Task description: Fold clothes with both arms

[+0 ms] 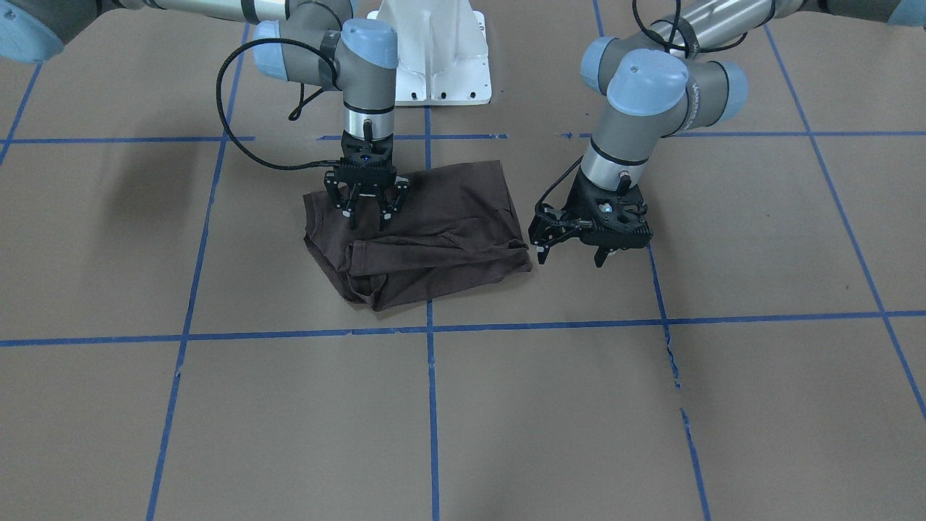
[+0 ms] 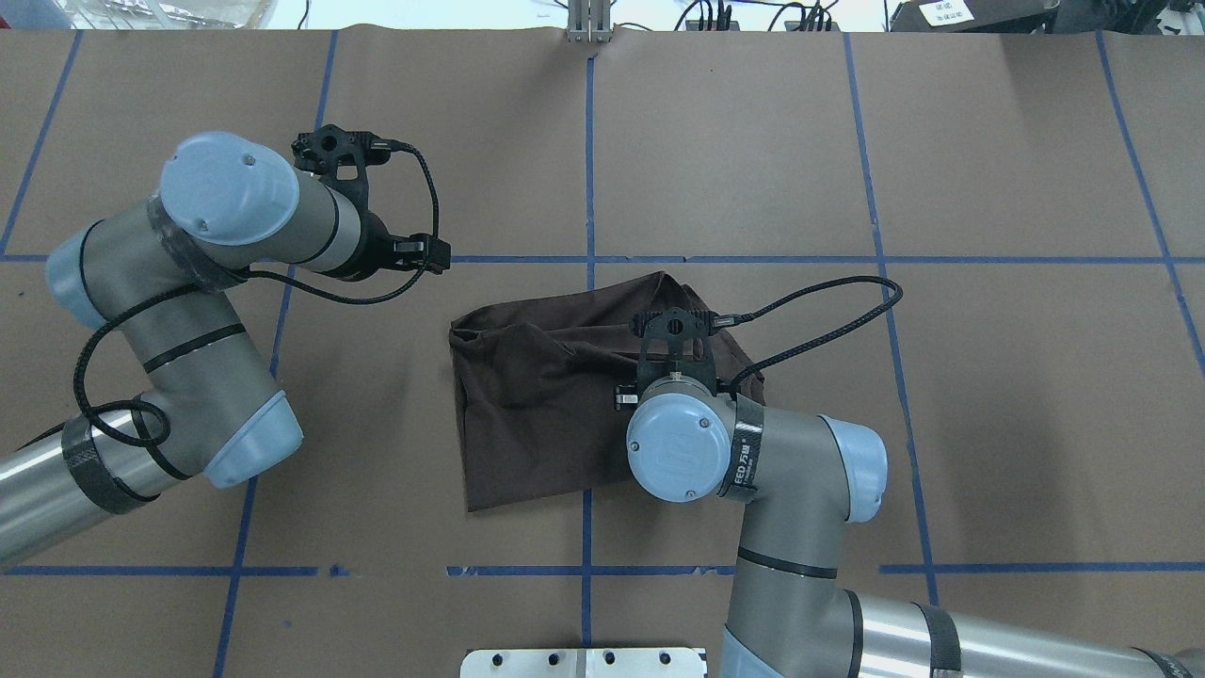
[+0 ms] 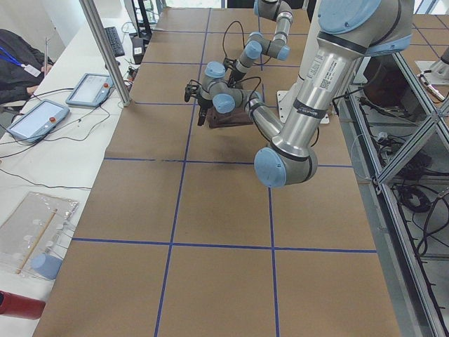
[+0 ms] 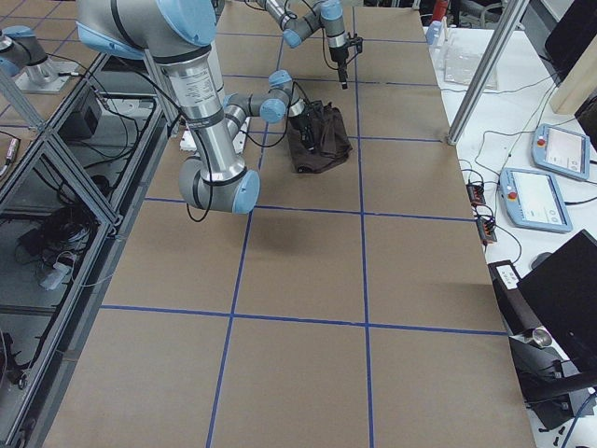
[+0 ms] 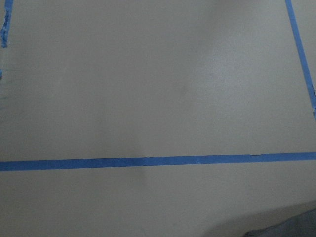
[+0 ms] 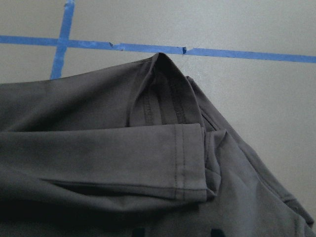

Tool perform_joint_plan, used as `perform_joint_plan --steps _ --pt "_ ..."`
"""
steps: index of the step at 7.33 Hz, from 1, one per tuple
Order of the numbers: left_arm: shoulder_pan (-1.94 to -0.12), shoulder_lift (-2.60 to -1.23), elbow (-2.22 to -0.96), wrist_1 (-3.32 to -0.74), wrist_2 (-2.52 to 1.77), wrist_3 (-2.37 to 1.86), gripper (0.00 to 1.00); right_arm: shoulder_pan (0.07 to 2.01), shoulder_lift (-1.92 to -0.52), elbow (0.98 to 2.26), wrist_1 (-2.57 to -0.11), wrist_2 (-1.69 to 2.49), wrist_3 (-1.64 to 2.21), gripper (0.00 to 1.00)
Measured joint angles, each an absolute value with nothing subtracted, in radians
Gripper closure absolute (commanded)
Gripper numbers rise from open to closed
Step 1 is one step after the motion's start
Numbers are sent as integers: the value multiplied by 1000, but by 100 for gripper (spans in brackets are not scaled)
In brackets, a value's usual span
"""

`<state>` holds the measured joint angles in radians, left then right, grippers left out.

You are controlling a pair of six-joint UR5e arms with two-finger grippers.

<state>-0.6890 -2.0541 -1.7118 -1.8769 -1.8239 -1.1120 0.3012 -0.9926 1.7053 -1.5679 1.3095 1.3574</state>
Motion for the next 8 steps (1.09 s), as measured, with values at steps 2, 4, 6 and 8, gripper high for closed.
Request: perform_joint_plan --steps 2,4,6,8 --pt "-690 -2053 -1712 -1876 -1824 -1112 0 315 -993 1688 -1568 1310 1350 46" --pt "-689 -2053 -1712 -1877 -1824 -1112 0 353 -989 1659 -1569 1311 1336 46" --pt "-689 -2054 -1713 -1877 -1824 -1112 0 416 -955 1597 -1569 1333 1295 47" --pt "-690 -2052 -1719 -1876 -1824 -1114 0 501 -873 1472 -1567 1370 1253 47"
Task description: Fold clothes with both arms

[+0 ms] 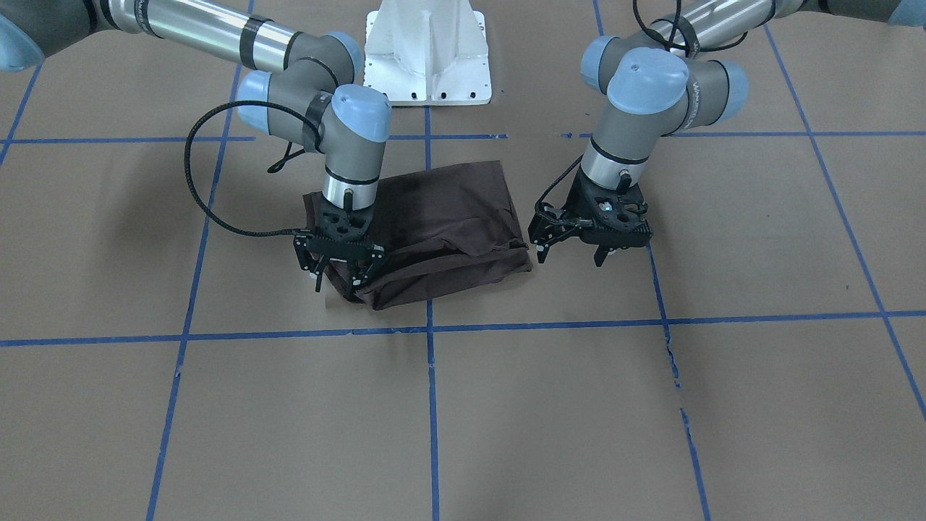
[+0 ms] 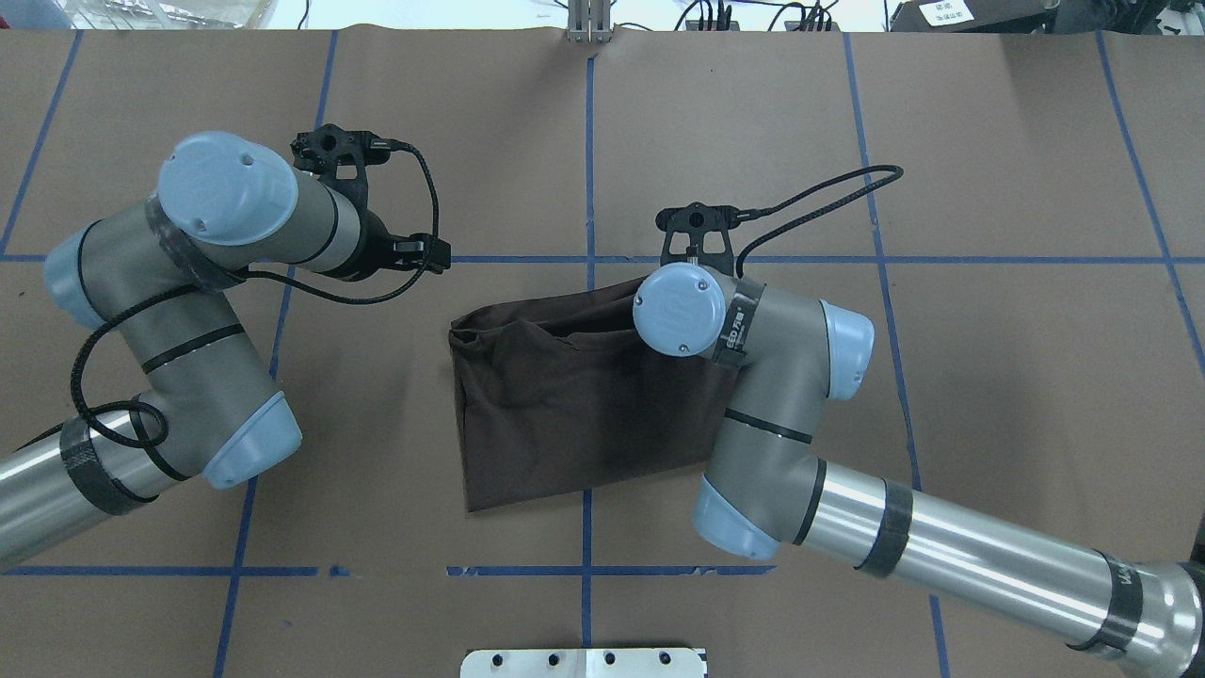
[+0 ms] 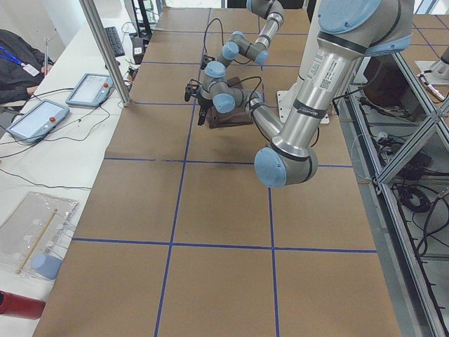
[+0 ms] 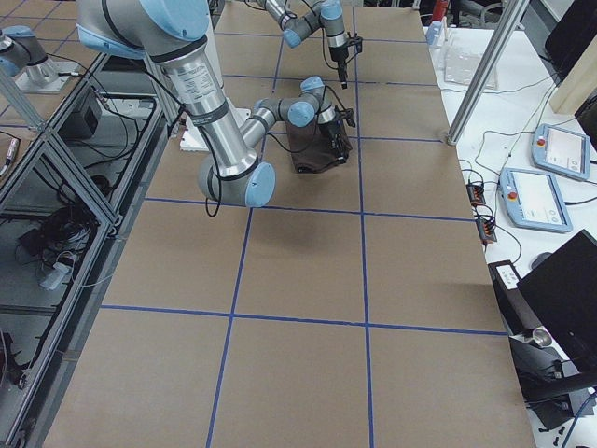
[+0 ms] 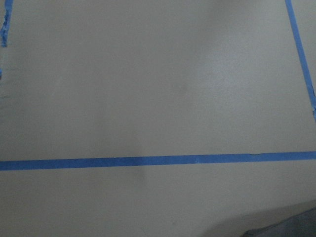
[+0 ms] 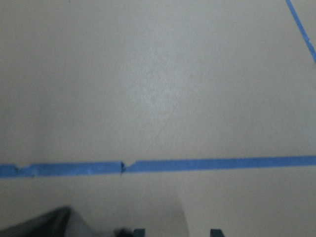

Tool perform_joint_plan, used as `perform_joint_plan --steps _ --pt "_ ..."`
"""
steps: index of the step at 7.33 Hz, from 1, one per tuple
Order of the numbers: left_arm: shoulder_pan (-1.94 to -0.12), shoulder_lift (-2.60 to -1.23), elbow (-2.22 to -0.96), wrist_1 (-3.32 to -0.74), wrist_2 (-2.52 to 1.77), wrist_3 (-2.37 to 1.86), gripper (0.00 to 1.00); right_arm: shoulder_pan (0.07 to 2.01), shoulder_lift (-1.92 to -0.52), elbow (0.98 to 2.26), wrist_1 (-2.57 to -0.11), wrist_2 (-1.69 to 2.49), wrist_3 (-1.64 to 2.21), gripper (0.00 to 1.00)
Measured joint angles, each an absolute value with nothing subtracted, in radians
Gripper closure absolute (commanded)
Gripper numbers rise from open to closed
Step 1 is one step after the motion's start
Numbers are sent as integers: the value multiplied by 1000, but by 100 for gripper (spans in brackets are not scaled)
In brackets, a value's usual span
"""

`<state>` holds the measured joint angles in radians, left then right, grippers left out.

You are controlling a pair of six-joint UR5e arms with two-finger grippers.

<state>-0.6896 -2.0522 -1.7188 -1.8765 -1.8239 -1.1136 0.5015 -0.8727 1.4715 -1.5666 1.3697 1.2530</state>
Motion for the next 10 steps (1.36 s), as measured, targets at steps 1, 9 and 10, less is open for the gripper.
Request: perform_joint_plan --steps 1,9,10 --pt "-690 -2052 -1720 -1876 -1824 -1115 0 547 -845 1430 -1566 1407 1241 47" --pt "-486 -2161 -1714 -1770 -1743 -1334 0 625 -820 1533 -1566 1604 1230 0" --pt "-447 -2197 -1707 -1720 -1710 -1366 0 626 -825 1542 -1566 1607 1218 0"
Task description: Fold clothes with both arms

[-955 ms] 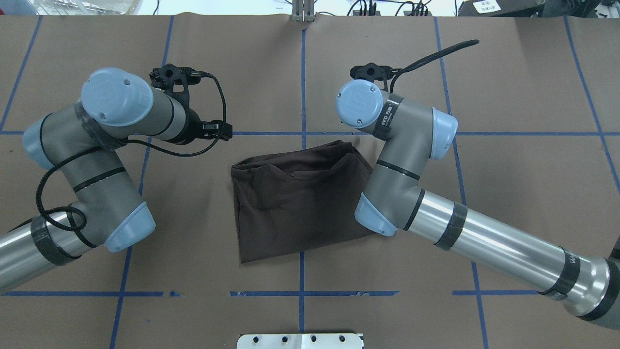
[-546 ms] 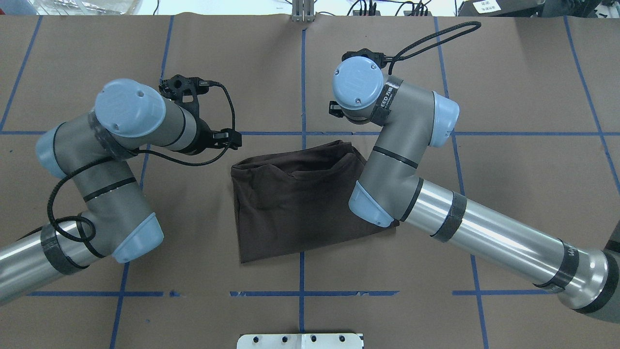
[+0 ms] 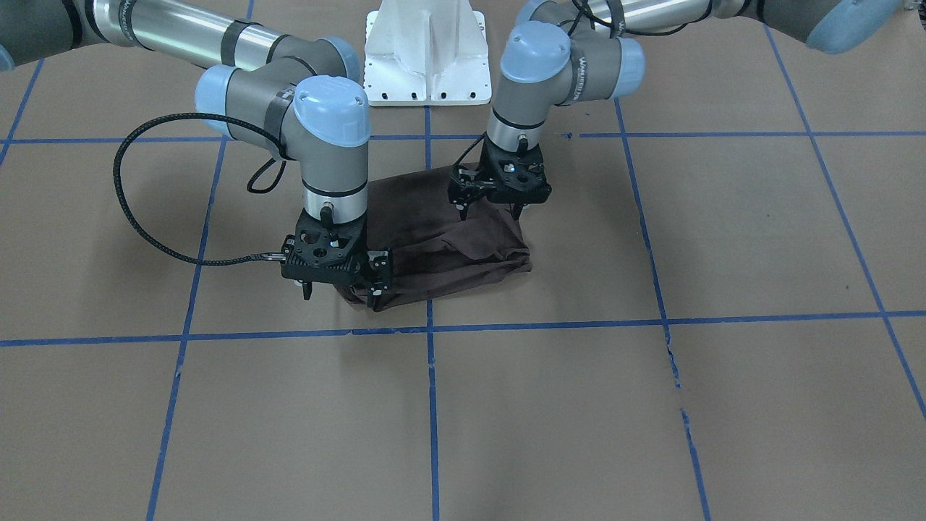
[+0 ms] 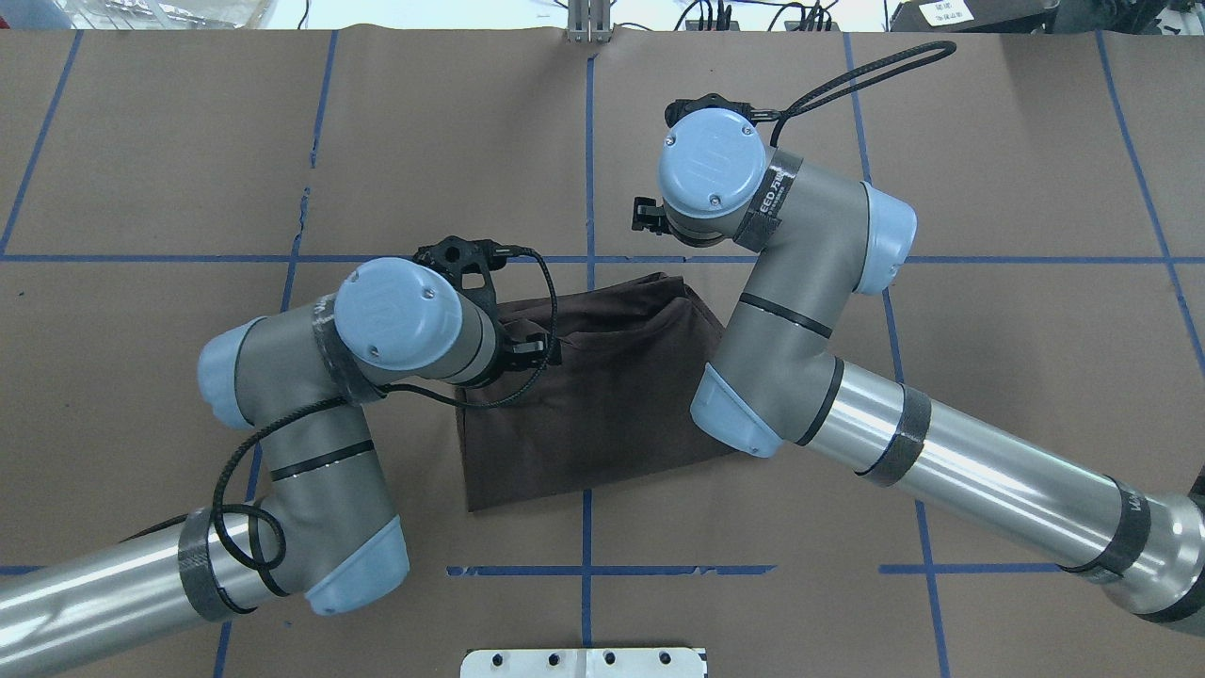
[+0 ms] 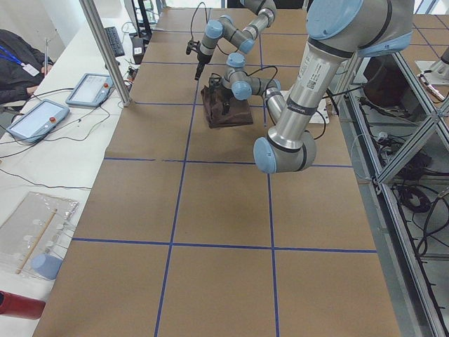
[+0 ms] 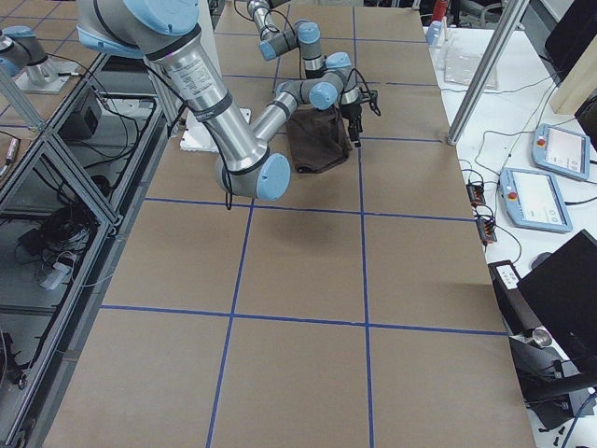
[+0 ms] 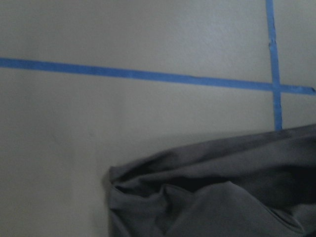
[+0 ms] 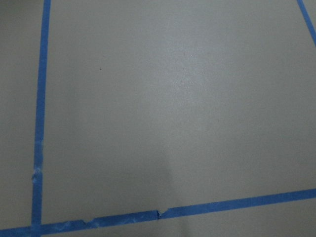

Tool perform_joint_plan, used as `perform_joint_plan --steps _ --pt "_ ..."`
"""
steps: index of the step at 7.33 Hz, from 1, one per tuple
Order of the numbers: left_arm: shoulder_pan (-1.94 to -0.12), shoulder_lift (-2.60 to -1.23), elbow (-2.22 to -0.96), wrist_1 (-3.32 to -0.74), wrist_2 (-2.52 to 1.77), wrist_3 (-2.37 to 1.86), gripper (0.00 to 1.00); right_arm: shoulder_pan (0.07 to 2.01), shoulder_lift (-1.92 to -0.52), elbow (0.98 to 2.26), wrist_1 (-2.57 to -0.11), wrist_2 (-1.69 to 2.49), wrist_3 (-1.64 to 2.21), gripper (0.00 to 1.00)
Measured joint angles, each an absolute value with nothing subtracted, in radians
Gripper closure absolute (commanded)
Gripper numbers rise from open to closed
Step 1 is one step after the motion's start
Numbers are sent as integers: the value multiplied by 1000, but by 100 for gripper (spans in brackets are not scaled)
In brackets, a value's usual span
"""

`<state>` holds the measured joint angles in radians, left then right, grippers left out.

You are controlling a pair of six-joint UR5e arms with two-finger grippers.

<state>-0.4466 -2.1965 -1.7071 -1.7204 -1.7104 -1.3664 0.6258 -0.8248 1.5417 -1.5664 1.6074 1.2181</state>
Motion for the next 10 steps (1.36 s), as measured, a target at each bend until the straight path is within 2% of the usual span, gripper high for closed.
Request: perform_joint_plan --steps 4,10 --pt "-404 -2328 -1544 -1689 -1664 -1401 0 630 -841 1553 -1563 1624 1155 0" --pt "-445 -2352 -1478 -1693 -1664 -1397 0 630 -853 1555 -1562 1624 1151 0"
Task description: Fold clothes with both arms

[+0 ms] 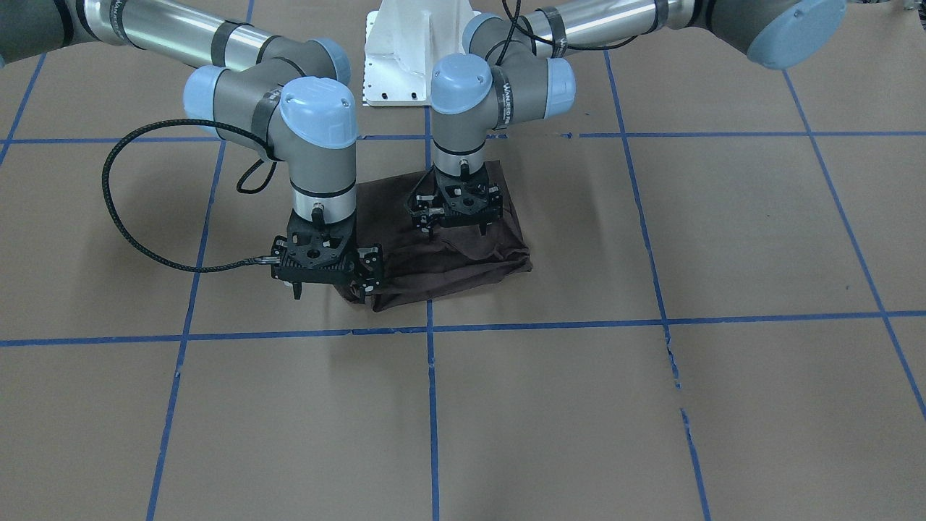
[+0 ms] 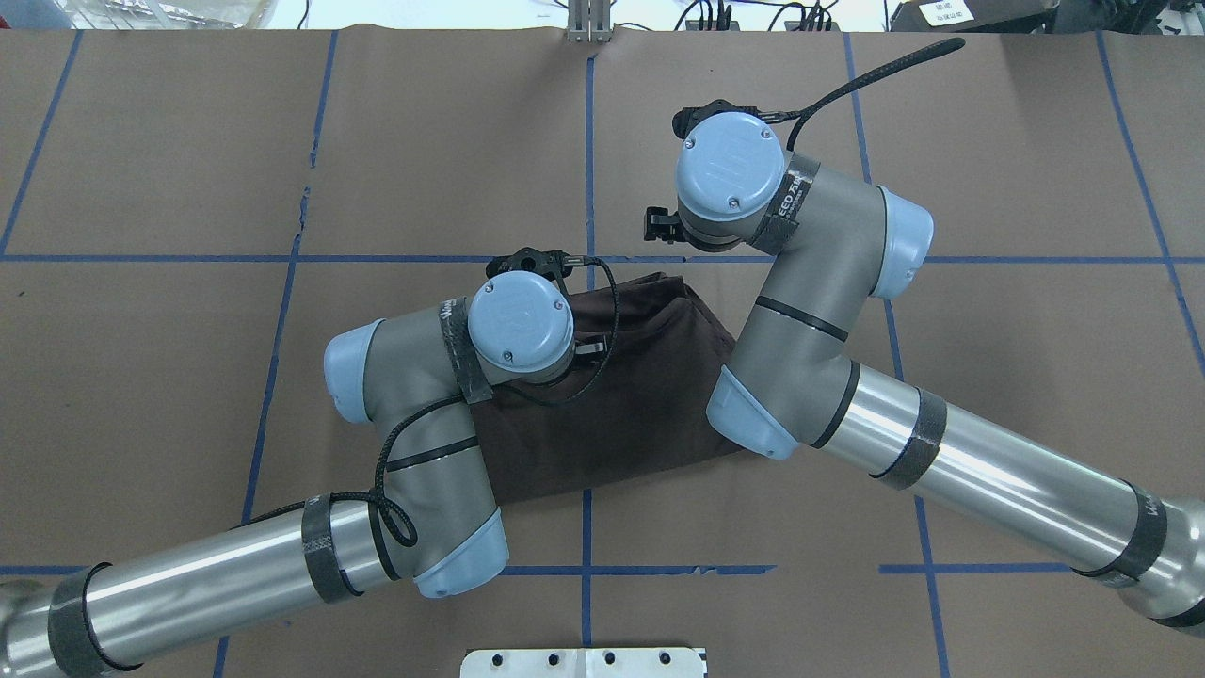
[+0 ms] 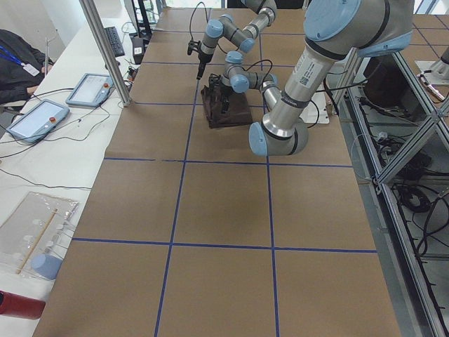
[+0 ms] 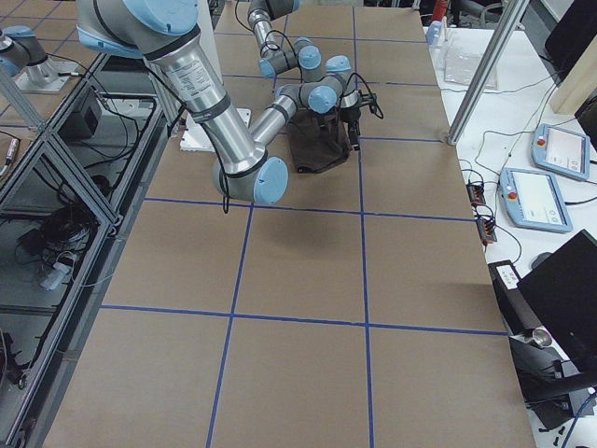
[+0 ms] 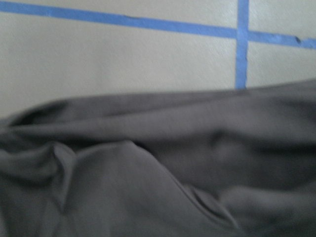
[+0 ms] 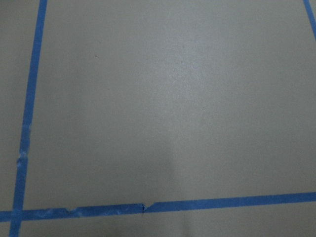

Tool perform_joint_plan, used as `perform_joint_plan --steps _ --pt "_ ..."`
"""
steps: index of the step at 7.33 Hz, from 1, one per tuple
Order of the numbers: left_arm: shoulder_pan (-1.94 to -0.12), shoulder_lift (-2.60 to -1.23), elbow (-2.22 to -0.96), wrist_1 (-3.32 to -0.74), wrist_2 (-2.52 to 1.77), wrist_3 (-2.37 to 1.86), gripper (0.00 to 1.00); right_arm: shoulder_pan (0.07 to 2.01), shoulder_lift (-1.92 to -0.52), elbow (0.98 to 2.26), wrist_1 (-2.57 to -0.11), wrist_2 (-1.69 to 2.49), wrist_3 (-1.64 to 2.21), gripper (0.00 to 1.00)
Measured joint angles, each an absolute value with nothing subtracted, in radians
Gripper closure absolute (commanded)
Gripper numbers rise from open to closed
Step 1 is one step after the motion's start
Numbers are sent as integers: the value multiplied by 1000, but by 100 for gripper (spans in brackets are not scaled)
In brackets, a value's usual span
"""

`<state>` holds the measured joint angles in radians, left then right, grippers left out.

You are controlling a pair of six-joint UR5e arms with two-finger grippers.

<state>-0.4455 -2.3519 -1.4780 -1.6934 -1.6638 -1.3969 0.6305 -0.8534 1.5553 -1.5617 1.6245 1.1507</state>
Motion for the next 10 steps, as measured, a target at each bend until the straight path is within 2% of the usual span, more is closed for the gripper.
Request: perform_joint_plan --steps 6,8,10 --pt "-600 -2351 -1392 -1722 -1688 -1264 0 625 -873 1566 -1526 1622 1162 0" --pt "-644 -2322 -1463 -1719 -1769 -1183 0 619 -879 1585 -1510 1640 1165 0" --pt "-656 -2220 -1641 -1715 -1822 -1158 0 638 -895 1628 -1511 1750 1152 0"
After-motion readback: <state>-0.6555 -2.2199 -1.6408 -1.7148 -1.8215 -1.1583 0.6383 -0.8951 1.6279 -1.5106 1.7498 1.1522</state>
